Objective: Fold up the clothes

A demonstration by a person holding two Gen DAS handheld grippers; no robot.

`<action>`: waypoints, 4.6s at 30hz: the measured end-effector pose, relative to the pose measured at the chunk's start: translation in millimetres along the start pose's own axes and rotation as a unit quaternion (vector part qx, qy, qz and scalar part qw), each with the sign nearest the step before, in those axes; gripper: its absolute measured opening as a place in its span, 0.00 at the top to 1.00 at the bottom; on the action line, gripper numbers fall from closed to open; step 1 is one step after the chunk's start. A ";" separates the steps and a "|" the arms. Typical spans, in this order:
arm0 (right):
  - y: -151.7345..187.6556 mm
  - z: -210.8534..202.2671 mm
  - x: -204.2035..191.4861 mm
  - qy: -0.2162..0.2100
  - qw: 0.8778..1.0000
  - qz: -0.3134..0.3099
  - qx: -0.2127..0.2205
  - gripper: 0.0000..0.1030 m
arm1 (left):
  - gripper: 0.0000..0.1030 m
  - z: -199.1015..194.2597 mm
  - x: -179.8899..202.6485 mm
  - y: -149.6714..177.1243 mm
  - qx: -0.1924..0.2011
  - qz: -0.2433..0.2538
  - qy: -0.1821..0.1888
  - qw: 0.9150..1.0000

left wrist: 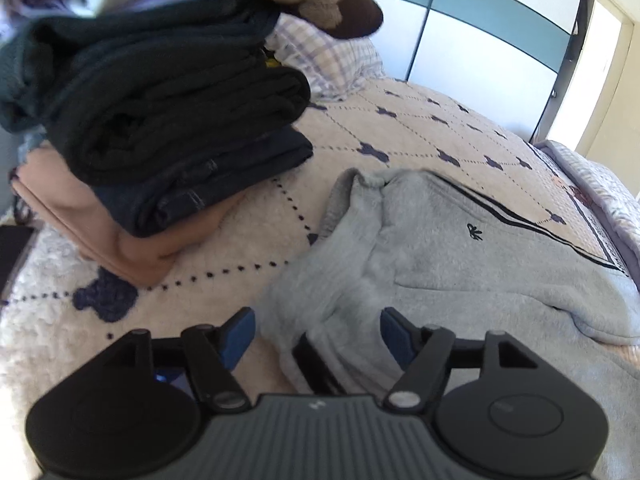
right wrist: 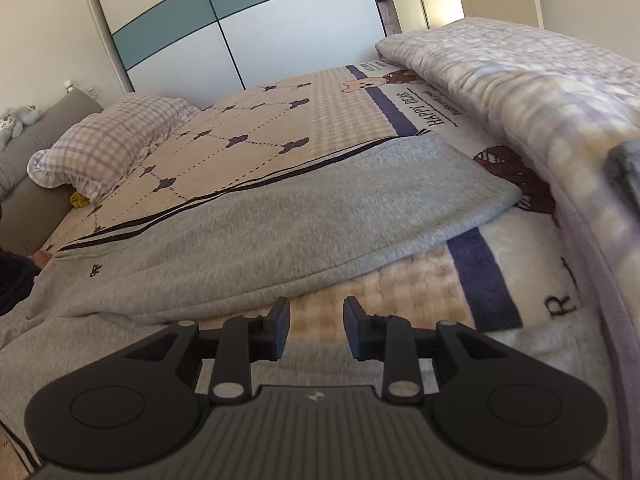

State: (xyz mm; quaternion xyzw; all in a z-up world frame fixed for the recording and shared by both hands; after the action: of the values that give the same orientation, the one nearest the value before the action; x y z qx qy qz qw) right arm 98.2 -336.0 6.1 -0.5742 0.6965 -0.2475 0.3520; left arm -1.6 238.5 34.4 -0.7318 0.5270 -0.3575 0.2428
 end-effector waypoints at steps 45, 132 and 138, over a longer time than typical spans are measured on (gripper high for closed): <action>-178.1 226.0 61.2 0.136 0.977 -0.148 -0.067 0.97 | 0.71 241.9 102.5 -109.3 -0.129 0.237 0.138 0.953; 155.3 -176.7 142.4 0.012 0.929 0.364 -0.064 0.94 | 0.49 -25.9 26.9 6.0 -0.051 0.114 0.281 0.951; 145.5 -182.6 138.3 0.010 0.934 0.353 -0.043 0.94 | 0.36 -21.1 27.2 11.6 -0.030 -0.035 0.306 0.951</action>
State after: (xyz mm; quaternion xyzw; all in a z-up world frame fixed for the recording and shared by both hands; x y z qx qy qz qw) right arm -147.1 -449.8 -16.5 -0.3032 0.8679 -0.0827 0.3846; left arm -19.8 209.5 46.4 -0.6122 0.5605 -0.5566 0.0346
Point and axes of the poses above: each gripper's, at about its wrist camera, not at the fingertips, and z roughly the way its jaws point, x to its right, y to its underside, the point moved 8 cm from there along z, roughly the way its jaws point, and after that the axes turned 7 degrees about y, right-handed, at the moved point
